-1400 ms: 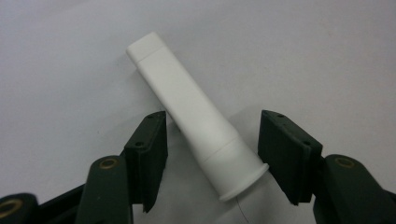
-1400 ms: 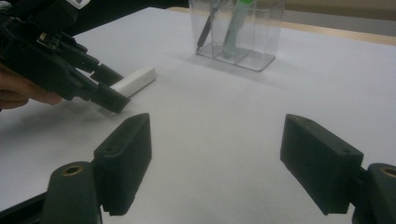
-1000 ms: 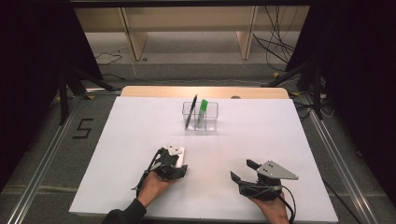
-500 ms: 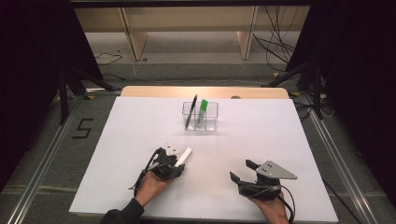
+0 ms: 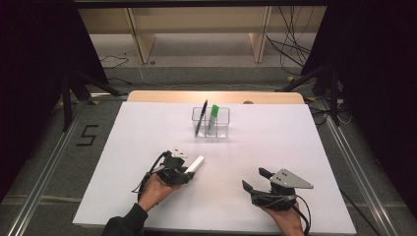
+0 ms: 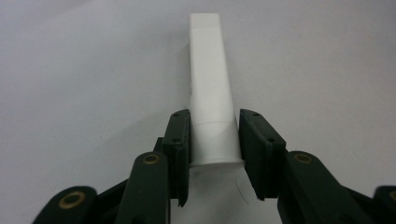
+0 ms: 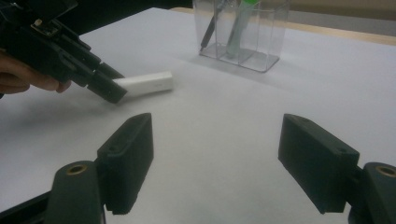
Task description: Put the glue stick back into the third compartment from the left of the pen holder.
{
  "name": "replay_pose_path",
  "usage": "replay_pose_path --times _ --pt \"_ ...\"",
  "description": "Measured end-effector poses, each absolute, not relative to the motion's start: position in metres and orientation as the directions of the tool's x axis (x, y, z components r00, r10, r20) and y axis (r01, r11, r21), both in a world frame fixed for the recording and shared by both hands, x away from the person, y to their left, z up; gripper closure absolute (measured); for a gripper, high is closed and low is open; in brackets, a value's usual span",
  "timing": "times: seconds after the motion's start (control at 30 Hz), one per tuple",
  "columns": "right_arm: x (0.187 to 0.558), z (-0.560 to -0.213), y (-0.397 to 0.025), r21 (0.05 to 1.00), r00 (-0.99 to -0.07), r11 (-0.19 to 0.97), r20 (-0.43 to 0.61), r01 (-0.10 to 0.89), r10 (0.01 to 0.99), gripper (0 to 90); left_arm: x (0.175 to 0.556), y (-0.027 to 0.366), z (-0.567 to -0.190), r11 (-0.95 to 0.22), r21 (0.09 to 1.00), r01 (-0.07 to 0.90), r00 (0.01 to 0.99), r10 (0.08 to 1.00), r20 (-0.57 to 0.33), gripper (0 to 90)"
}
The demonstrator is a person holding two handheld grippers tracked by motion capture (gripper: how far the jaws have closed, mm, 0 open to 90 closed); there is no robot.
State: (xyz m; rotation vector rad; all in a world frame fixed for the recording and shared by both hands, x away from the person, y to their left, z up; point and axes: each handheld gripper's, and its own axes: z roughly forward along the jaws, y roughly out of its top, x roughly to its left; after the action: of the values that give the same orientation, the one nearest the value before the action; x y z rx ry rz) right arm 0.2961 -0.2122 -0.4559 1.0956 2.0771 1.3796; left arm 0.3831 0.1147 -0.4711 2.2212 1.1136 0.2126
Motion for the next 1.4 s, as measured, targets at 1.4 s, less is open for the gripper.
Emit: replay_pose_path --times 1.4 --pt "0.257 -0.455 -0.136 0.772 -0.754 0.635 -0.433 -0.027 0.494 25.4 0.357 0.093 -0.428 -0.633 0.524 0.571 0.82 0.475 -0.319 64.7"
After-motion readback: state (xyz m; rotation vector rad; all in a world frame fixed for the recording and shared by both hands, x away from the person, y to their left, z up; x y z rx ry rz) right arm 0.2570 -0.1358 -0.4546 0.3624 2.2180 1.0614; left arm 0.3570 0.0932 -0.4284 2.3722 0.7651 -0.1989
